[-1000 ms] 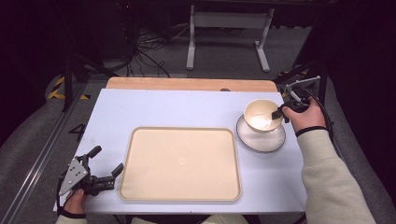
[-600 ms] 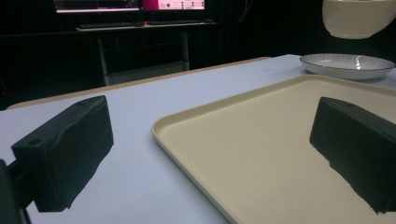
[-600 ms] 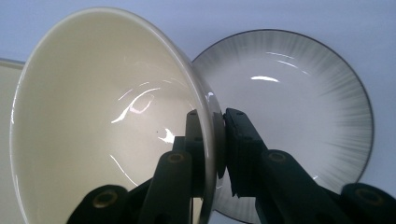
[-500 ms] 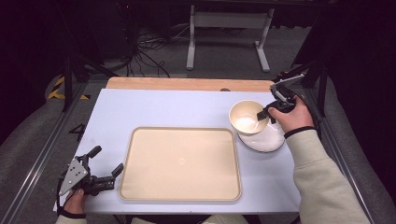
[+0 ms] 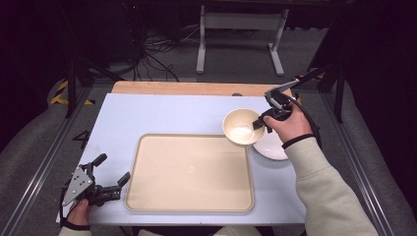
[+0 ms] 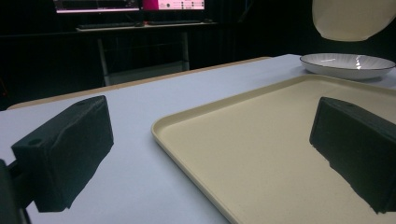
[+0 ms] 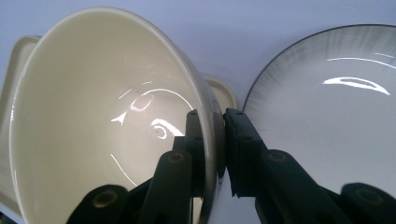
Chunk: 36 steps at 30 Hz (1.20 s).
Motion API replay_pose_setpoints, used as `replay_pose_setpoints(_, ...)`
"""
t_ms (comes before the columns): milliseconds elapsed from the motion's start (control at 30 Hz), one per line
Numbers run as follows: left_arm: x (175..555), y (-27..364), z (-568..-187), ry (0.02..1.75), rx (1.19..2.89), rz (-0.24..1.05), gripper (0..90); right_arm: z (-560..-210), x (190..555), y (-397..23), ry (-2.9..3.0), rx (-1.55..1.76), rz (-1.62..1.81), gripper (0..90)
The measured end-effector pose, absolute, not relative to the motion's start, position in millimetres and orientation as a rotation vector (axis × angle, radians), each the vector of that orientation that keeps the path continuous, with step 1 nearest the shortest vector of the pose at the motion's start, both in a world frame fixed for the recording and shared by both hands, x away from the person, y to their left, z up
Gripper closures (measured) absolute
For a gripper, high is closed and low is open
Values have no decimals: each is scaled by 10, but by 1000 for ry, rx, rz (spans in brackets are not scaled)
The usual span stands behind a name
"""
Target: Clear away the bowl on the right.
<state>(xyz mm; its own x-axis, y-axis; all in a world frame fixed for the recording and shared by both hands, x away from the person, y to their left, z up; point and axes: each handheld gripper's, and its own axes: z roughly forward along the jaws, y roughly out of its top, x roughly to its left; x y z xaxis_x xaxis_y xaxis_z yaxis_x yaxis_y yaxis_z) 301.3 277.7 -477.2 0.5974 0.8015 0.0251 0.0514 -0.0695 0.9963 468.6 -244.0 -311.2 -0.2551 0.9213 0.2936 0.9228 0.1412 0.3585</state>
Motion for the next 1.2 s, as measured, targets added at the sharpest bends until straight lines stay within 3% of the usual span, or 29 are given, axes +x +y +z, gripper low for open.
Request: replay_pose_setpoints(1200,3011,2779,-4772,746,1535,721,2,-3145,4537,-1439,-2423,-1654,-826,798)
